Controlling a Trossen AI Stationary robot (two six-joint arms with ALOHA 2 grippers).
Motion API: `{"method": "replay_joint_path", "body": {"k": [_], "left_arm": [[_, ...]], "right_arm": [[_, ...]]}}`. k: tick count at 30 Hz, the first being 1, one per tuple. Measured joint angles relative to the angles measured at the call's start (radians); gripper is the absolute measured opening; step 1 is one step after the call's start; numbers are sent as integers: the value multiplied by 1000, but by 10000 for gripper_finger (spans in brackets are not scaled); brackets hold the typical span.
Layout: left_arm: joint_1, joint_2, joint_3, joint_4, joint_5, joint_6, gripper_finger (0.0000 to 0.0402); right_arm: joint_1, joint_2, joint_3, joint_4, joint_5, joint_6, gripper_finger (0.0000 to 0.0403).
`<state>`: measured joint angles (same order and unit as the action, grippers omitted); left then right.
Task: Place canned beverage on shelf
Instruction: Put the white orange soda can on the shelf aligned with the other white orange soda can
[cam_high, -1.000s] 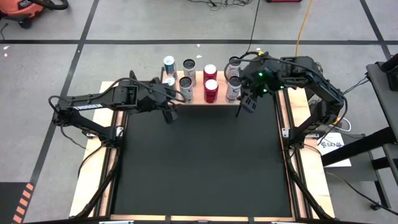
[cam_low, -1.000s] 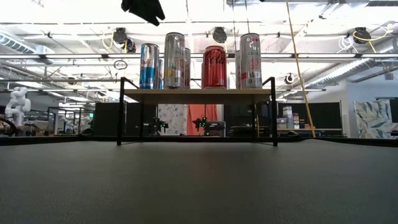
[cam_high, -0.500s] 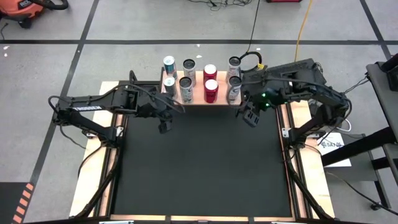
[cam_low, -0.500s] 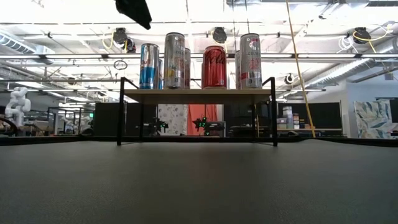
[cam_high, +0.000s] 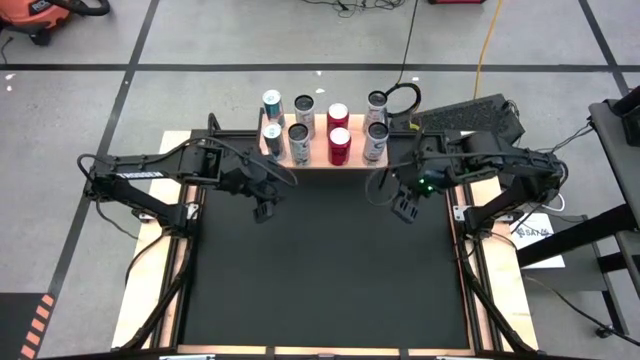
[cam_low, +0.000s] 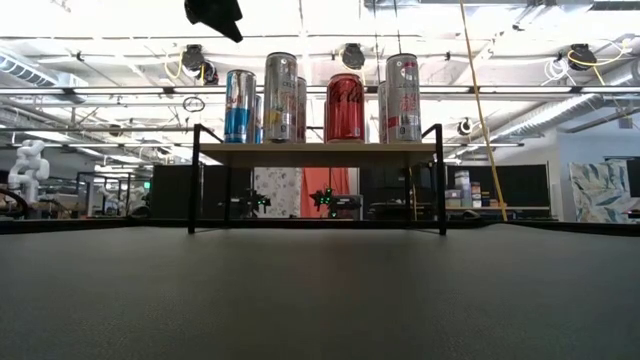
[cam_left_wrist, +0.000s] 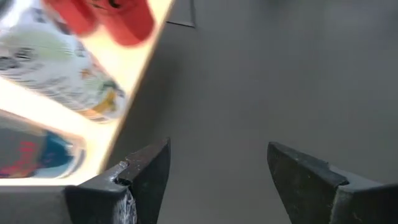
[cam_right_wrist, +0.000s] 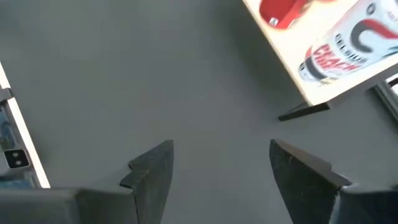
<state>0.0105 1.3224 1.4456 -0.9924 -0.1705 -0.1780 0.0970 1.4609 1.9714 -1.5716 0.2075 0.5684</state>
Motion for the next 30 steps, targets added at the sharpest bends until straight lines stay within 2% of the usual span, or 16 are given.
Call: {"method": "replay_joint_path", "body": {"k": [3,6,16,23,30], "left_arm": [[0,0,0,-3,56,0,270],[-8,0,0,-11,58,0,270],[-62,0,0,-11,-25,1,270],[-90,0,0,-7,-134,1,270],[-90,0,0,27,-183,3,270]], "right_arm": [[17,-1,-3,0,-2,44,247],[29,-2,-3,0,-2,56,247],[29,-2,-3,21,-2,48,247],[29,-2,-3,107,-2,48,247],[29,-2,-3,223,-1,49,247]]}}
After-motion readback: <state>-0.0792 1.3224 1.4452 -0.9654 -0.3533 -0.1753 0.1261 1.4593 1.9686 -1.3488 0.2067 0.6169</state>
